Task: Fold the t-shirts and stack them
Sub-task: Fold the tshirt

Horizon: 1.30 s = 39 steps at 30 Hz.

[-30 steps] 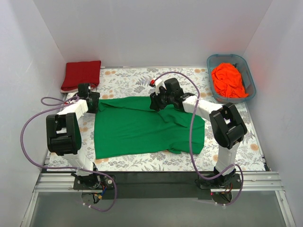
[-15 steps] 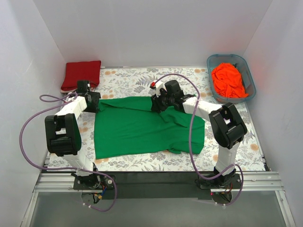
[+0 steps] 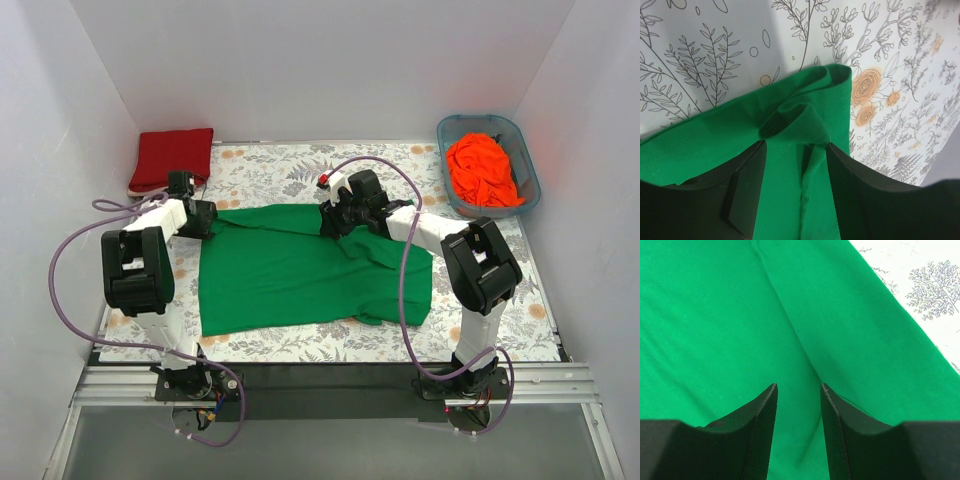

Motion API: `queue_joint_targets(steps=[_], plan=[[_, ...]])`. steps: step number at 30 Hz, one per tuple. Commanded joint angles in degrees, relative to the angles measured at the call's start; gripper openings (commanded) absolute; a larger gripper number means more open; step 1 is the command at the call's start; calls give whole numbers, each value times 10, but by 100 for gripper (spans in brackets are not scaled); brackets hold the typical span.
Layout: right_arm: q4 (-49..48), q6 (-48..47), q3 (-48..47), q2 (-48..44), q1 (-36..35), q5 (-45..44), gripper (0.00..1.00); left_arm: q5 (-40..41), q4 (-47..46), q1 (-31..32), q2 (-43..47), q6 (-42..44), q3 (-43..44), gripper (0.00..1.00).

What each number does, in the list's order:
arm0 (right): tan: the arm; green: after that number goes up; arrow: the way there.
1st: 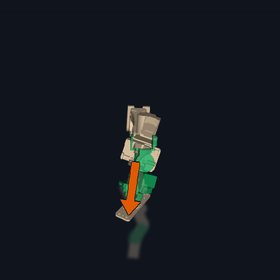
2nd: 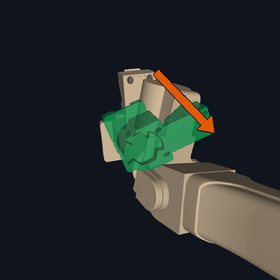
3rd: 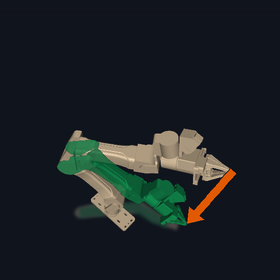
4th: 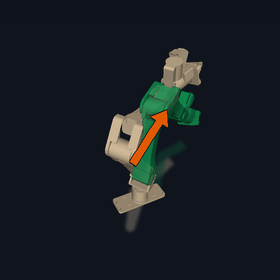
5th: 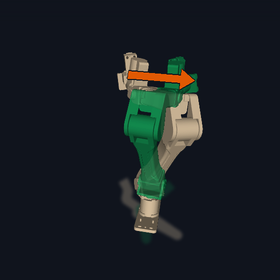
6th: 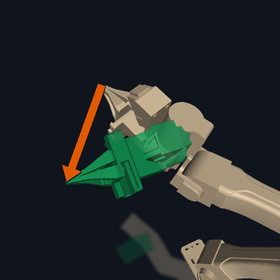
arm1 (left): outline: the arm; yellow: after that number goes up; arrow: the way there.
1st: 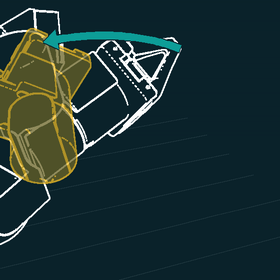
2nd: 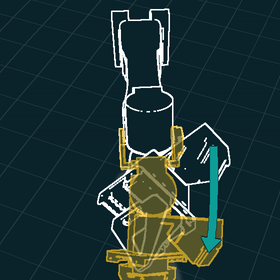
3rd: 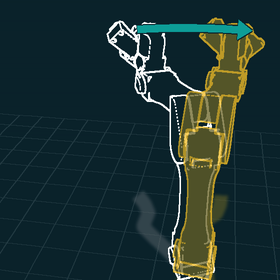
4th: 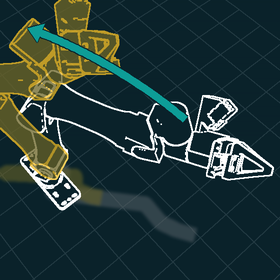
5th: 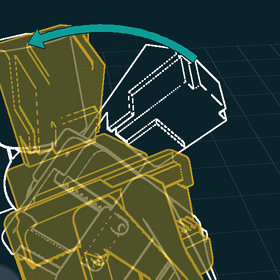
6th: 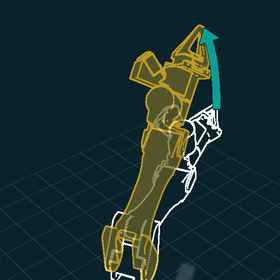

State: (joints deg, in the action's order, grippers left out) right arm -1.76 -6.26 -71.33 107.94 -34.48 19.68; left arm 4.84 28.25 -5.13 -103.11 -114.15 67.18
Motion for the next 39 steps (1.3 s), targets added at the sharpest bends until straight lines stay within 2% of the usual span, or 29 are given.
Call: queue_joint_targets(steps=[1,11,15,19,21,22,24,26,30,39], plan=[[-19,-9,10,-24,-1,5,46,3,4,-1,-1,-143,27,49],[-23,-8,4,-12,-1,31,46,41,3,-1,-12,-150,39,49],[-25,-5,4,-7,-2,44,46,39,4,-2,-41,-143,52,43],[-25,-6,7,-7,-3,44,46,35,5,-2,-51,-126,59,33],[-25,-6,6,-6,-4,45,46,32,4,-2,-52,-120,56,22],[-25,-7,5,-6,-4,45,46,32,4,-2,-51,-115,56,22],[-25,-7,5,-6,-5,45,46,36,5,-2,-45,-103,58,13],[-25,-8,6,-10,-5,43,46,44,5,-1,-39,-71,61,7],[-25,-10,7,-12,-5,40,46,61,-2,1,-11,10,66,1],[-25,-23,5,-9,-5,35,44,80,-57,29,82,184,-18,0]])
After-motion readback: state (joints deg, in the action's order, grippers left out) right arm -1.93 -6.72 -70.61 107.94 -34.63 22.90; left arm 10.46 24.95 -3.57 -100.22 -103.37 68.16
